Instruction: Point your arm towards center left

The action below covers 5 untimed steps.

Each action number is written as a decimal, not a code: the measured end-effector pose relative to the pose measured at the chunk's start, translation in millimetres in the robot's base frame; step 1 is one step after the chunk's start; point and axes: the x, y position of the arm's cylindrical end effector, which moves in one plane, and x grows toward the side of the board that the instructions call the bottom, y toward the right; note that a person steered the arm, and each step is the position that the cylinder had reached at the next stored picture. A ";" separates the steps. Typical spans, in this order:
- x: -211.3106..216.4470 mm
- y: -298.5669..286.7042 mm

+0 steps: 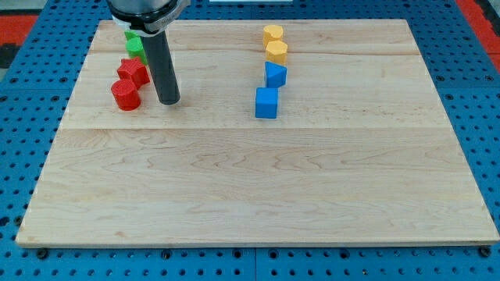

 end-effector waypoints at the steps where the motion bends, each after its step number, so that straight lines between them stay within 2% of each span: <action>1: 0.0 0.0; 4: 3.5 -3.2; 5: 29.7 -3.8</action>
